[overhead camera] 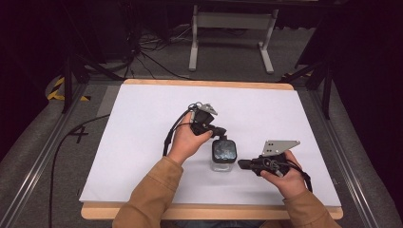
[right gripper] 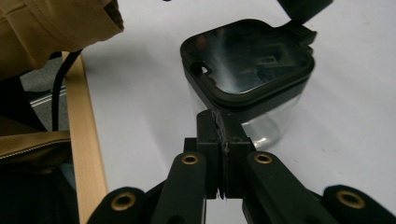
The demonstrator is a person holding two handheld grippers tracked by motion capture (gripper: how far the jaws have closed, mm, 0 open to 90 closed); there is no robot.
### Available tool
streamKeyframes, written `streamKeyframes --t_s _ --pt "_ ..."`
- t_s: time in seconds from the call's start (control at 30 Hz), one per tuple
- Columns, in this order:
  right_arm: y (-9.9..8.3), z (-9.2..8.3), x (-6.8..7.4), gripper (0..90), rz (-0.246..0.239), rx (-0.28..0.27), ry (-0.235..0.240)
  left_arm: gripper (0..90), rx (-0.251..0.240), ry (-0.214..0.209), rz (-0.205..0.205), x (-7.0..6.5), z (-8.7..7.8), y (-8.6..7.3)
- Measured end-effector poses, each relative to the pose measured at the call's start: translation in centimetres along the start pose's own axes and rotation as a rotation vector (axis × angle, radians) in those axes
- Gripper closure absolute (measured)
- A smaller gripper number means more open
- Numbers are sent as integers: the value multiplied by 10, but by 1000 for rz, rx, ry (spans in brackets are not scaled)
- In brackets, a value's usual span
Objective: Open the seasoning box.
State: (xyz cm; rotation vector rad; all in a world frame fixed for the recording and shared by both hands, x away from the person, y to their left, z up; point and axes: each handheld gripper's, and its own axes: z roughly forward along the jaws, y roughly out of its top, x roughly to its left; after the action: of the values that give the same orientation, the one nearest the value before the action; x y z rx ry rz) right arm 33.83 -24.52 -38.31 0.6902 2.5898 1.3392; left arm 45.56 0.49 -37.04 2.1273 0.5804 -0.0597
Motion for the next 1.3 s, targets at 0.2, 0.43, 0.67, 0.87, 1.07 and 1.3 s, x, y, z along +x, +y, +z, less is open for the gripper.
streamKeyframes --t_s 0.2,0.43,0.67,0.87,1.07,1.3 --pt "1 9 0 893 13 0 -1 898 1 0 -2 0 0 0" --pt "2 14 1 894 30 -19 -11 898 -2 -1 -3 1 0 0" --pt "3 14 1 895 41 -46 -17 888 7 6 0 0 -1 0" --pt "3 12 1 896 40 -49 -17 879 -11 3 22 -6 -12 4" --pt "7 10 -1 897 28 -66 -22 882 -30 -9 54 -19 -35 6" --pt "15 7 -2 898 16 -110 -42 884 27 -48 78 -38 -57 3"
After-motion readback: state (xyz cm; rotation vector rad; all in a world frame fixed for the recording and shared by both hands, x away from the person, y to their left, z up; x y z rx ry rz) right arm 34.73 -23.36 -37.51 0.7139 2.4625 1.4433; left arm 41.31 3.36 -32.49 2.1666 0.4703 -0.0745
